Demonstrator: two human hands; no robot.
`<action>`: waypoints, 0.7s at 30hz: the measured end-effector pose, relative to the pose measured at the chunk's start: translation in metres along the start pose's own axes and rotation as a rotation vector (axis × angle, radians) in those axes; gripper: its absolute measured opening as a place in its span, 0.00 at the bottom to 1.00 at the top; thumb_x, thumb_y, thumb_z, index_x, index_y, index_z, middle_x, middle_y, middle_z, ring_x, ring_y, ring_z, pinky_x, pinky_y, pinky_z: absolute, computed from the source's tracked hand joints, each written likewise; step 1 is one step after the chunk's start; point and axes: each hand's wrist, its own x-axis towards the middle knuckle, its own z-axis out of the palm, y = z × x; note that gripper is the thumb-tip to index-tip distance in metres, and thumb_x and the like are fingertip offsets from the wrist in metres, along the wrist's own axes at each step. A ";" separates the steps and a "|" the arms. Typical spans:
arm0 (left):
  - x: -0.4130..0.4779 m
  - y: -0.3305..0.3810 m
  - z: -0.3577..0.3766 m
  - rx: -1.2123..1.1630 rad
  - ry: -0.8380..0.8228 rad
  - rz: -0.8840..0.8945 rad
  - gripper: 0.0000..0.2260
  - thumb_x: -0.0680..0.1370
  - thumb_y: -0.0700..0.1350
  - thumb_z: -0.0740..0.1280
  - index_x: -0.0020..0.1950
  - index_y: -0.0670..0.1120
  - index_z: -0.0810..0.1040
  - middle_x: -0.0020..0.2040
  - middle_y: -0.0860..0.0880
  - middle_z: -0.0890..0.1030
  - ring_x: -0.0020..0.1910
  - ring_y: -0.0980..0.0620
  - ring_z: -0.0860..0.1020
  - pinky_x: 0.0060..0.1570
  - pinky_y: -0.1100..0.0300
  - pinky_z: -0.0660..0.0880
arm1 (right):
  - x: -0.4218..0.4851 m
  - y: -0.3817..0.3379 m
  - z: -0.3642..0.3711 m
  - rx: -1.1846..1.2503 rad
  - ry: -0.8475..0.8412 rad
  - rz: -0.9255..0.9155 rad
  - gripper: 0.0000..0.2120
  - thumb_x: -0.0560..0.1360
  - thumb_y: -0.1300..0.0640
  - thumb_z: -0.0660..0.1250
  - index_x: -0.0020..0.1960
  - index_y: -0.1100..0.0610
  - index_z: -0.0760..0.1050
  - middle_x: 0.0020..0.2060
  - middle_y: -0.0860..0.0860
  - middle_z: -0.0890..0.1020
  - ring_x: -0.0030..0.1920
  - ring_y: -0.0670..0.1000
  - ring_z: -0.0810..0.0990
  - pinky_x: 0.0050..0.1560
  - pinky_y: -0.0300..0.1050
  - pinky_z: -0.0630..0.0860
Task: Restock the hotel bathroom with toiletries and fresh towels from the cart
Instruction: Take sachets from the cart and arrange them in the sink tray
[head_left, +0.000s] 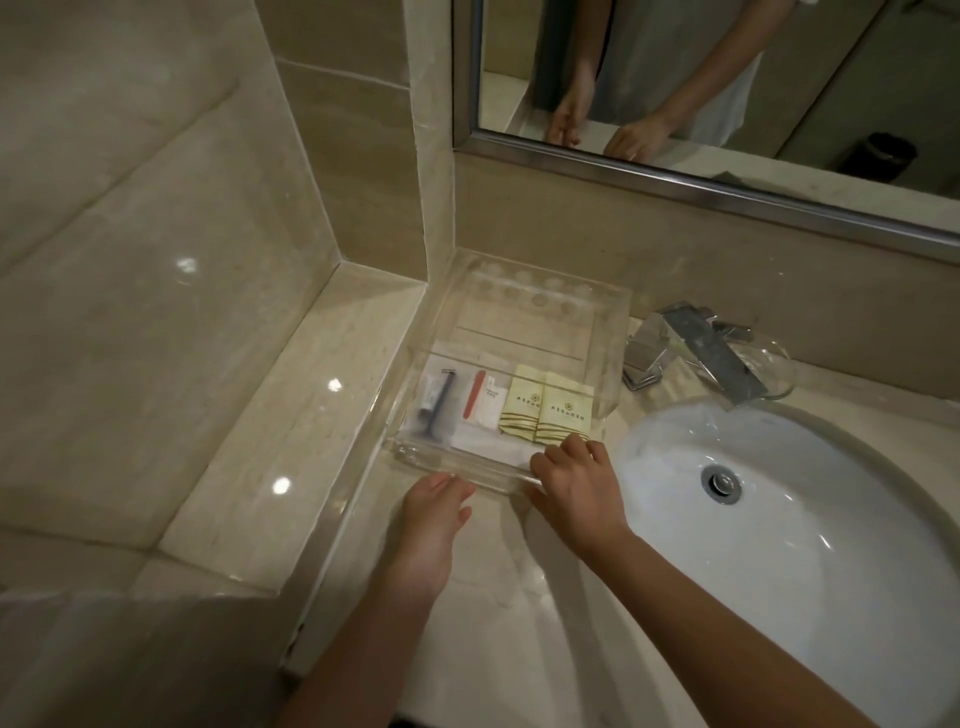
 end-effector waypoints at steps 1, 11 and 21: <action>0.001 0.003 0.000 -0.032 -0.041 -0.007 0.14 0.78 0.39 0.64 0.63 0.40 0.72 0.56 0.43 0.79 0.55 0.50 0.78 0.50 0.59 0.73 | 0.003 0.003 -0.001 0.003 0.008 0.005 0.13 0.54 0.53 0.80 0.32 0.55 0.77 0.28 0.49 0.79 0.34 0.54 0.77 0.37 0.44 0.73; 0.025 0.032 0.009 -0.198 -0.284 -0.079 0.11 0.81 0.37 0.57 0.63 0.38 0.68 0.55 0.41 0.78 0.51 0.50 0.79 0.46 0.59 0.73 | 0.034 0.035 -0.004 0.026 0.056 0.072 0.25 0.53 0.46 0.81 0.42 0.56 0.77 0.39 0.52 0.79 0.38 0.55 0.77 0.38 0.46 0.74; 0.059 0.068 0.038 -0.204 -0.379 -0.129 0.14 0.81 0.39 0.56 0.66 0.35 0.67 0.68 0.39 0.70 0.52 0.49 0.78 0.50 0.59 0.73 | 0.059 0.062 0.005 -0.010 0.042 0.165 0.22 0.54 0.53 0.80 0.42 0.57 0.75 0.38 0.52 0.77 0.38 0.54 0.76 0.37 0.48 0.74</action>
